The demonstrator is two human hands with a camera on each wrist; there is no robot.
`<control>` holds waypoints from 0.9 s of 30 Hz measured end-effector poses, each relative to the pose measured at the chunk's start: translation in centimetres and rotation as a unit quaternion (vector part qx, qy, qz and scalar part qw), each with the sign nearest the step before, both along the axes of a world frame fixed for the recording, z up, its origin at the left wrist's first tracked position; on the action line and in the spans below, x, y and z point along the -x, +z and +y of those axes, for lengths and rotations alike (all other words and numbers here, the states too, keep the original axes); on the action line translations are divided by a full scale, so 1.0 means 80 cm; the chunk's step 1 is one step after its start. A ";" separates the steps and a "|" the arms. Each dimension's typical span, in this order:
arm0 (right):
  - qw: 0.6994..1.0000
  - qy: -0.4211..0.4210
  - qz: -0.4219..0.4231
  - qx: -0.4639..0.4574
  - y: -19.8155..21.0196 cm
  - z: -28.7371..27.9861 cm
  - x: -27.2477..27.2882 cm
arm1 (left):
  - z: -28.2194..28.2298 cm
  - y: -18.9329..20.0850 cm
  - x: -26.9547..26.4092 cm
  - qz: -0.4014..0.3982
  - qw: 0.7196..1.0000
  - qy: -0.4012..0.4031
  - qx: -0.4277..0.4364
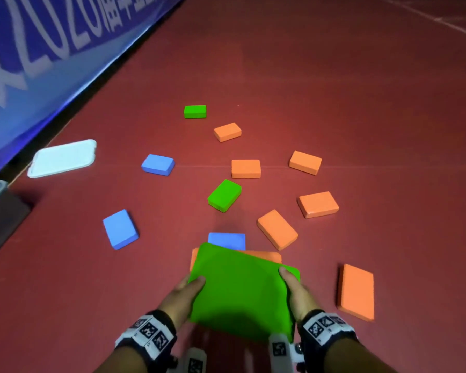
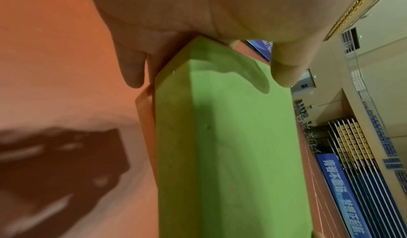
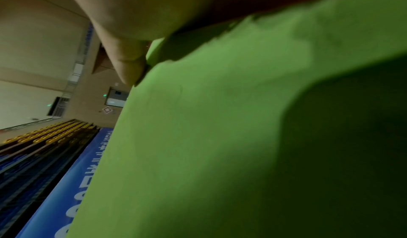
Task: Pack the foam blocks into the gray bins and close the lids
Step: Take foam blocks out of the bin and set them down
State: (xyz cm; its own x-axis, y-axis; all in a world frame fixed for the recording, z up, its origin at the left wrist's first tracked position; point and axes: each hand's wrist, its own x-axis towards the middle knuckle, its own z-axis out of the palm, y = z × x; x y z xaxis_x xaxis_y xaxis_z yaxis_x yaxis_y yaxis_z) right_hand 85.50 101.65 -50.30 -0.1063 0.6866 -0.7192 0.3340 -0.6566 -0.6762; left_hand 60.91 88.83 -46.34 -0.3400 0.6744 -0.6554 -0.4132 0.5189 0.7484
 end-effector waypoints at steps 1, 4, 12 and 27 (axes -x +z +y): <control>1.000 0.003 0.009 0.012 -0.003 -0.009 -0.005 | -0.011 0.025 -0.005 0.001 1.000 -0.001 0.000; 0.997 0.000 0.062 0.052 0.062 -0.040 -0.001 | -0.037 0.079 -0.012 0.017 1.000 -0.013 -0.010; 0.996 -0.017 0.085 -0.032 0.180 -0.079 0.019 | -0.110 0.169 0.004 0.078 0.989 0.014 -0.122; 0.970 0.123 0.159 -0.135 0.390 -0.347 0.197 | -0.444 0.322 0.178 0.223 0.957 0.138 -0.124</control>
State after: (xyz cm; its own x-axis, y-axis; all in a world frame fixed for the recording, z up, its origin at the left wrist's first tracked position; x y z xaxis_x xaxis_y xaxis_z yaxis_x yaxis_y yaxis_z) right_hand 69.73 73.86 -19.11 -0.4776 0.7710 -0.4212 0.2040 -0.3690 -0.9068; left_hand 46.66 53.29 -20.60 -0.7357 0.6348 -0.2362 -0.1203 0.2208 0.9679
